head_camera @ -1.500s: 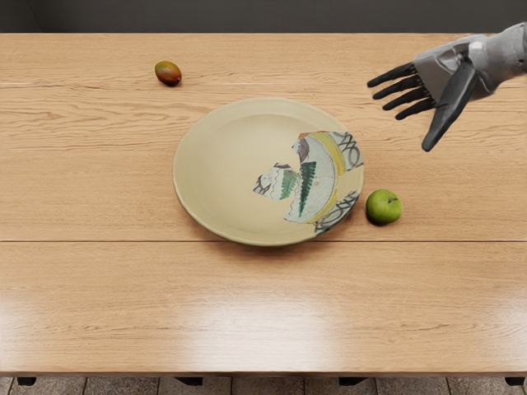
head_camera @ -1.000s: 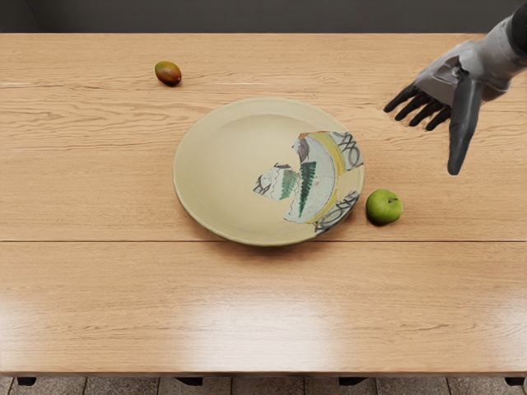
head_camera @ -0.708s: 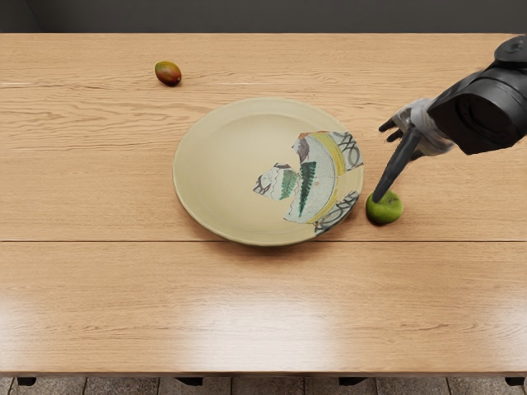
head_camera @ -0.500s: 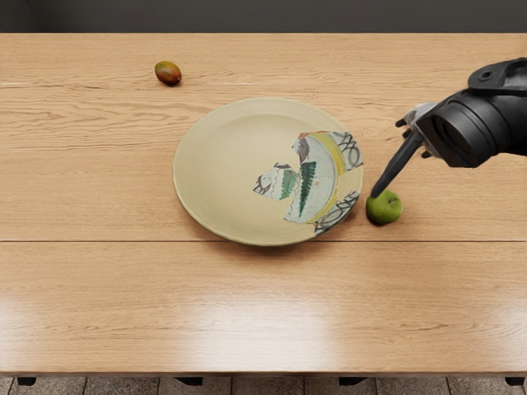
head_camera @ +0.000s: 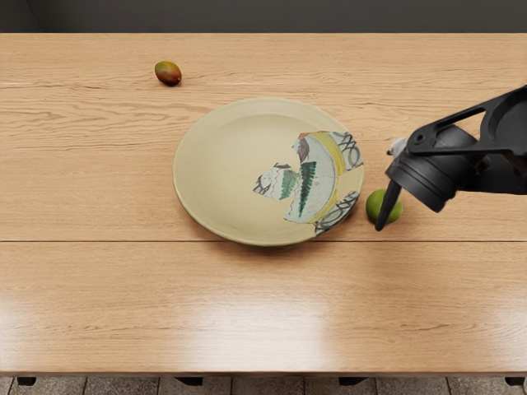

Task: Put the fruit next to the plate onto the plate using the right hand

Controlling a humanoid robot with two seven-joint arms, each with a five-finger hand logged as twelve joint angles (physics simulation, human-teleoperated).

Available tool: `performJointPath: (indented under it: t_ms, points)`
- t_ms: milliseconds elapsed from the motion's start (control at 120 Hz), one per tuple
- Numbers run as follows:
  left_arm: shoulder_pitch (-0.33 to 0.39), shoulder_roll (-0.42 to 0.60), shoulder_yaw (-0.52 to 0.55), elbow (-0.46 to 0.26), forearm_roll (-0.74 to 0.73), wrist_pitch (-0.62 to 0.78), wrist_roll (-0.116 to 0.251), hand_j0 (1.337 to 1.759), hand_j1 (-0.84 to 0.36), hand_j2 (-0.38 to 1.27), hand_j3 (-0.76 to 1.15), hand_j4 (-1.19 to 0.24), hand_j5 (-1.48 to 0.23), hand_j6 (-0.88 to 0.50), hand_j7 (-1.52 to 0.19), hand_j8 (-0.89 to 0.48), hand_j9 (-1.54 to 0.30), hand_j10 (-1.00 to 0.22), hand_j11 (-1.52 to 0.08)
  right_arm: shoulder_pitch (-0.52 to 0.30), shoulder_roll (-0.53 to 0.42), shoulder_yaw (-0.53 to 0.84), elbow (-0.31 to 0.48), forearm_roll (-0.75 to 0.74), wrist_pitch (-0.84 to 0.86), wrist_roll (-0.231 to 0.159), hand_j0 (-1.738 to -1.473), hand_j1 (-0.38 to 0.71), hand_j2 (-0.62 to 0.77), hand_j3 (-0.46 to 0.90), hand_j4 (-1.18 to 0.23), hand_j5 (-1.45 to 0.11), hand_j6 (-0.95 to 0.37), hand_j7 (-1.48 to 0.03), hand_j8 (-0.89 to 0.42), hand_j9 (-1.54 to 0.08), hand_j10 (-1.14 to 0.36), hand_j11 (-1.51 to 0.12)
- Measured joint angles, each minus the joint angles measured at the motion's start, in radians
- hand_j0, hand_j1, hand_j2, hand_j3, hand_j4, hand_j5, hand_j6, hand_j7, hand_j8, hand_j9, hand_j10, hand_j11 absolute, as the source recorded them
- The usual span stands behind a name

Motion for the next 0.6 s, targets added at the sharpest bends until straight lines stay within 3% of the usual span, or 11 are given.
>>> performJointPath:
  t_ms: [225,600]
  points:
    - [0.000,0.000,0.000,0.000,0.000,0.000,0.000,1.658,0.35,0.00,0.00,0.00,0.00,0.00,0.00,0.00,0.00,0.00,0.00,-0.143,-0.002,0.059,-0.108,-0.104,-0.002,0.000,-1.658,-0.23,-0.02,0.00,-0.10,-0.13,-0.10,-0.13,-0.10,-0.13,-0.10,-0.13]
    - [0.000,0.000,0.000,0.000,0.000,0.000,0.000,1.658,0.35,0.00,0.00,0.00,0.00,0.00,0.00,0.00,0.00,0.00,0.00,-0.298,0.029,0.142,-0.228,-0.171,-0.001,0.000,-1.658,-0.16,-0.03,0.00,-0.16,-0.20,-0.16,-0.20,-0.16,-0.20,-0.16,-0.20]
